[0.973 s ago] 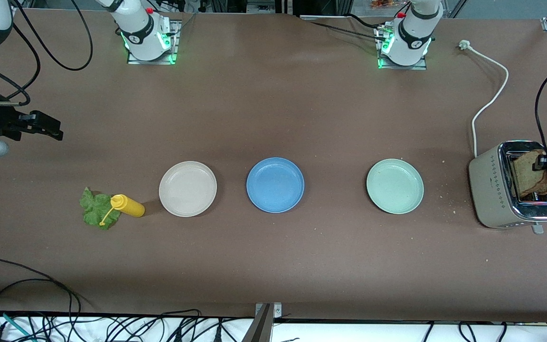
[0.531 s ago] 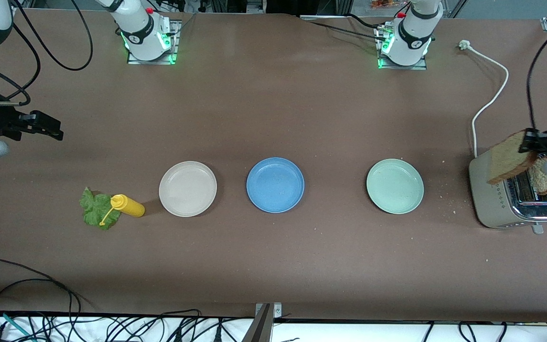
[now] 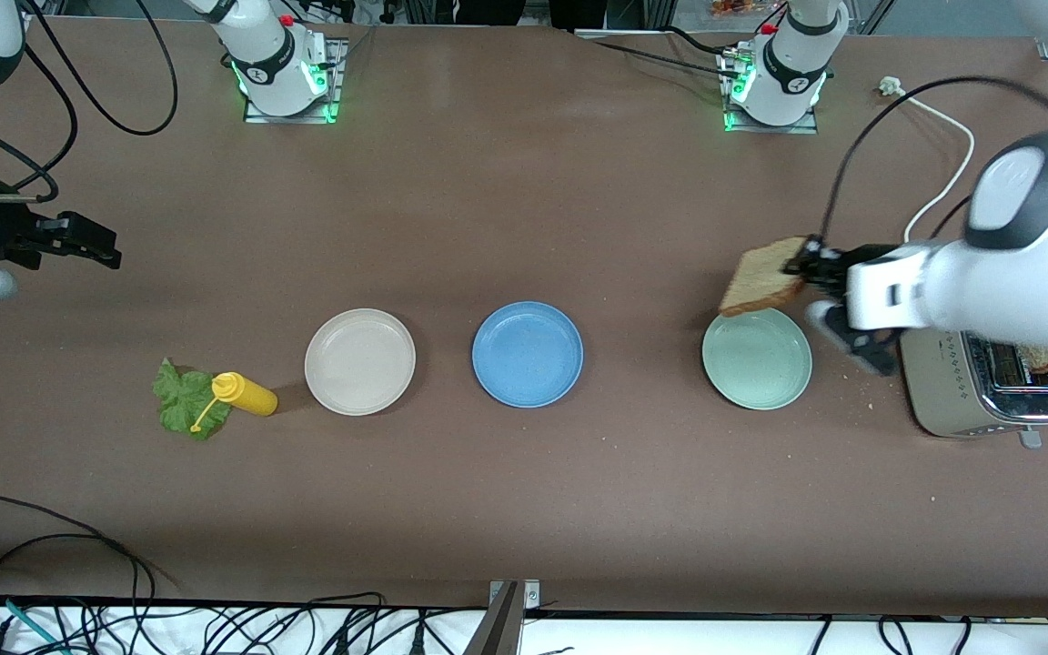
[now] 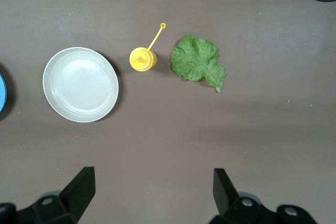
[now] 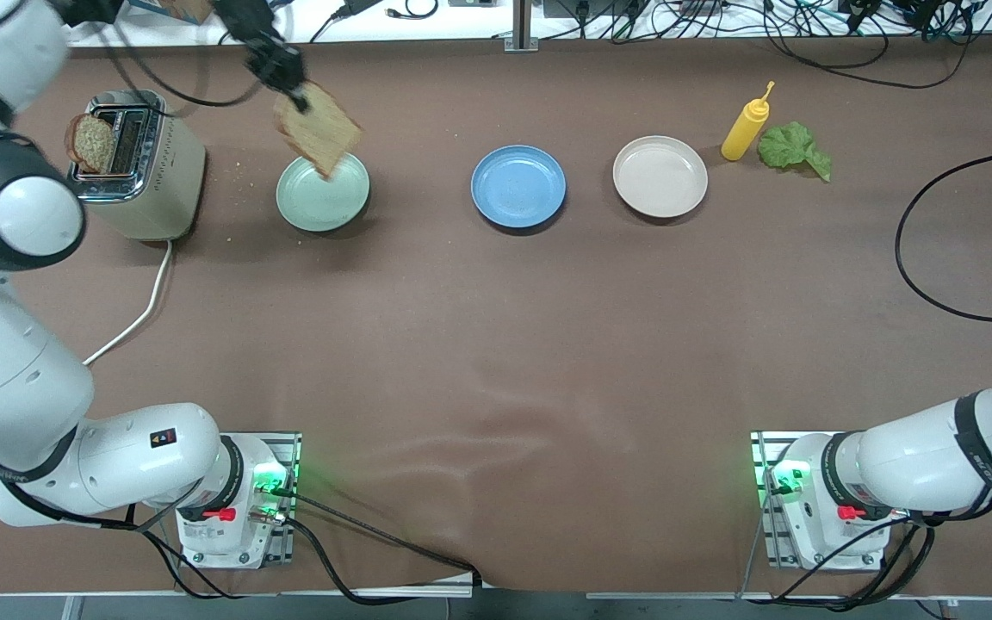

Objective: Make sandwich in blue plate with both arms
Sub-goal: 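Lift the bread slice out and carry it toward the blue plate, then lay the bread on the blue plate and raise the left gripper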

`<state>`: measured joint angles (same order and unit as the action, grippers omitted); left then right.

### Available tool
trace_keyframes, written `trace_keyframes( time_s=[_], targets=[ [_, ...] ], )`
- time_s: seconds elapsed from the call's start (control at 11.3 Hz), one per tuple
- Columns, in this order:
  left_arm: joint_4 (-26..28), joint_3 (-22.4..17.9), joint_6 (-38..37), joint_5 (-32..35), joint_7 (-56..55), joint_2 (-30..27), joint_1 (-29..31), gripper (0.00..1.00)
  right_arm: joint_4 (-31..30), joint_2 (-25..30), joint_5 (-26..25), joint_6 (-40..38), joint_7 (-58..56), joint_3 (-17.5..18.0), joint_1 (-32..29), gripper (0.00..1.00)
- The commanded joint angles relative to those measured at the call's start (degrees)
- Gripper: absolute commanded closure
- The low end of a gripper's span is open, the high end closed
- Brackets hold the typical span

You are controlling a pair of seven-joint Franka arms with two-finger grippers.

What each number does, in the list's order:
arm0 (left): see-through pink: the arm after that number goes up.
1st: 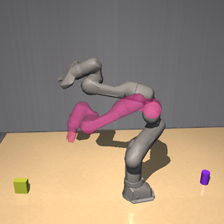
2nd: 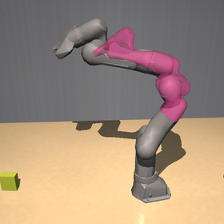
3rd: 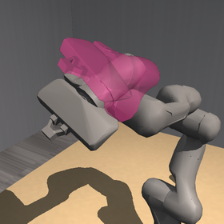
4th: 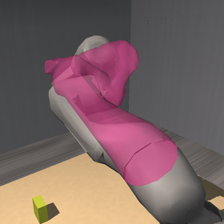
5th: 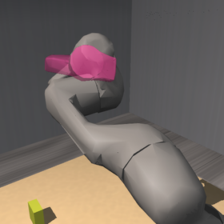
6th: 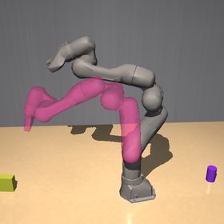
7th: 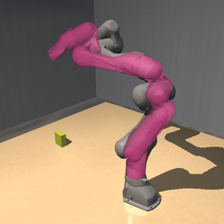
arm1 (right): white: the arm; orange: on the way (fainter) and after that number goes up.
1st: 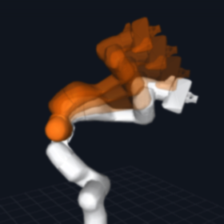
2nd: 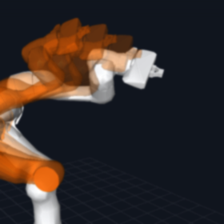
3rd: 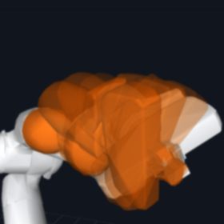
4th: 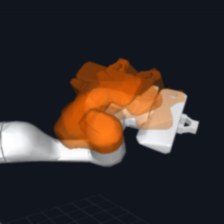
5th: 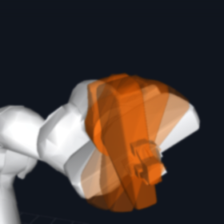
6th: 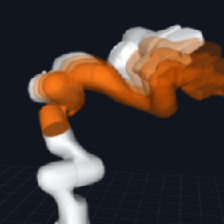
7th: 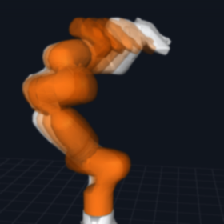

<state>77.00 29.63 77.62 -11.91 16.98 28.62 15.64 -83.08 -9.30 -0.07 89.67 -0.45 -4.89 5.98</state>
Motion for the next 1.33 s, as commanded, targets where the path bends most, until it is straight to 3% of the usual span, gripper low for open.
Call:
trace_keyframes(
  time_s=[0.0, 0.27, 0.35, 0.62, 0.97, 1.06, 1.15, 1.24],
  targets=[
    [-2.13, 0.07, 8.55, -14.58, -1.6, 11.26, -4.99, 1.0, 0.2, 0.6, 0.69, -0.46, 0.36, 0.06, -0.09, 0.0],
    [-2.03, -0.01, 23.67, -24.36, -1.6, 17.5, -11.84, 1.0, 0.2, 0.6, 0.69, -0.46, 0.36, 0.06, -0.09, 0.0],
    [-1.95, -0.01, 28.51, -26.57, -1.52, 19.88, -13.42, 0.95, 0.11, 0.6, 0.69, -0.46, 0.36, 0.06, -0.09, 0.0],
    [-2.03, -0.01, 38.37, -30.97, -0.38, 25.33, -16.94, 0.96, 0.11, 0.6, 0.69, -0.46, 0.36, 0.06, -0.09, 0.0],
    [-0.9, -0.01, 44.28, -31.16, 4.63, 29.03, -19.41, 0.95, 0.2, 0.6, 0.69, -0.46, 0.36, 0.06, -0.09, 0.0],
    [-0.37, -0.1, 44.81, -30.81, 4.99, 29.13, -19.76, 0.9, 0.2, 0.6, 0.69, -0.46, 0.36, 0.06, -0.09, 0.0],
    [0.16, -0.45, 44.81, -30.46, 4.99, 29.13, -19.68, 0.6, 0.2, 0.6, 0.69, -0.46, 0.36, 0.06, -0.09, 0.0],
    [0.6, -1.15, 44.9, -30.37, 5.08, 29.3, -19.77, 0.01, 0.2, 0.6, 0.69, -0.46, 0.36, 0.06, -0.09, 0.0]
  ],
)
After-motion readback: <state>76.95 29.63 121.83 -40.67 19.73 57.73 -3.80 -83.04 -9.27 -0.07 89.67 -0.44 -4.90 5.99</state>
